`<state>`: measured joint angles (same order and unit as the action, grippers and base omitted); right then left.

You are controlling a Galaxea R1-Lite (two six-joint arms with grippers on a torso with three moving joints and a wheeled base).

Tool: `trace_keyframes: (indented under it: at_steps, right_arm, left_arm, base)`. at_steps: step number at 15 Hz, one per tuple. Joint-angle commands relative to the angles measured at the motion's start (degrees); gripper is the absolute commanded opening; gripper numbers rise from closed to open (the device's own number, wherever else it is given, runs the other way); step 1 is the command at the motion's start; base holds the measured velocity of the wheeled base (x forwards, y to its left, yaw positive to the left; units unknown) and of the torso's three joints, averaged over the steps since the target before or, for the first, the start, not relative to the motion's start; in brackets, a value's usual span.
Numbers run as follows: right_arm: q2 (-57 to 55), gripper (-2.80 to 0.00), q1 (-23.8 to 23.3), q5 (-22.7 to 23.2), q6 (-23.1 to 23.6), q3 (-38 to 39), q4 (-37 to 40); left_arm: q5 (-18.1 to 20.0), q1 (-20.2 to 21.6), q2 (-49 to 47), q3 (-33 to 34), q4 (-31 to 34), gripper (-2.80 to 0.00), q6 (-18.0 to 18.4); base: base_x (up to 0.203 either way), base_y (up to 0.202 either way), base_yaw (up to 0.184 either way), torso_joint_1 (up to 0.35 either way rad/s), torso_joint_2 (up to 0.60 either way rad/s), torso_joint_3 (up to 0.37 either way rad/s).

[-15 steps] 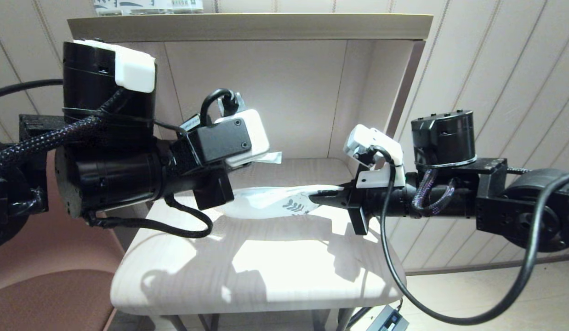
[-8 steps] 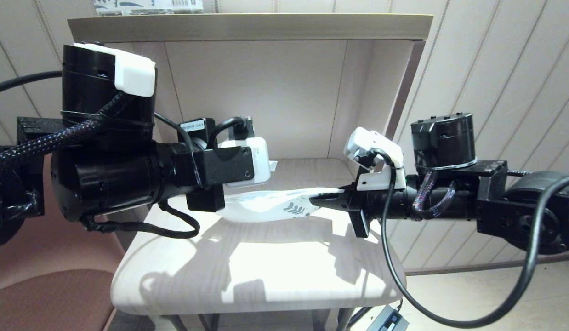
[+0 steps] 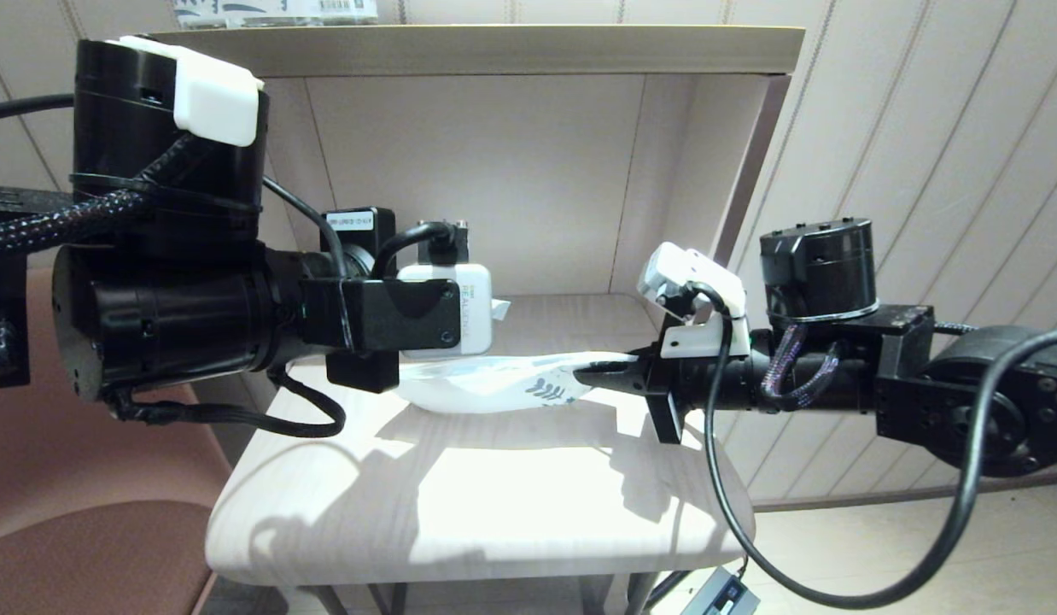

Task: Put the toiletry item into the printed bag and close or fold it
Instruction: Place the toothpaste in the storage bag

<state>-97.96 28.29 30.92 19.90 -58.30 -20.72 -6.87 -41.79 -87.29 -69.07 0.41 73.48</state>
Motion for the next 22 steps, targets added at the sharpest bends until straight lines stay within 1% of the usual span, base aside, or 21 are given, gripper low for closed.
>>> trace_keyframes:
  at_steps: [1, 4, 8, 14, 19, 22]
  right_arm:
    - [-0.4, -2.80, 0.1, 0.2, 0.1, -0.3, -0.1]
    - [-0.9, -2.80, 0.0, 0.2, 0.1, -0.2, -0.1]
    - [-1.0, -2.80, 0.0, 0.2, 0.1, 0.0, -0.1]
    - [-1.1, -2.80, 0.0, 0.3, 0.1, 0.4, -0.1]
    - [-1.0, -2.80, 0.1, 0.3, 0.1, 0.6, -0.2]
    - [-1.1, -2.80, 0.1, 0.3, 0.1, 0.6, -0.1]
  left_arm:
    - [0.1, -0.4, 0.5, 0.3, 0.1, -2.80, 0.5]
    - [0.0, -2.1, 1.0, 2.1, 0.1, -2.80, 0.6]
    - [0.0, -3.3, 1.0, 3.5, 0.2, -2.80, 1.2]
    - [-0.1, -3.3, -0.4, 4.7, -0.1, -2.80, 1.2]
    - [-0.1, -3.2, -2.4, 3.1, -0.3, -2.80, 1.1]
    - [-0.2, -2.4, -2.9, -0.3, 0.2, -2.80, 1.1]
  base:
    - [0.000, 0.000, 0.000, 0.000, 0.00, 0.000]
    - [0.000, 0.000, 0.000, 0.000, 0.00, 0.000]
    - [0.000, 0.000, 0.000, 0.000, 0.00, 0.000]
    - [0.000, 0.000, 0.000, 0.000, 0.00, 0.000]
    - [0.000, 0.000, 0.000, 0.000, 0.00, 0.000]
    - [0.000, 0.000, 0.000, 0.000, 0.00, 0.000]
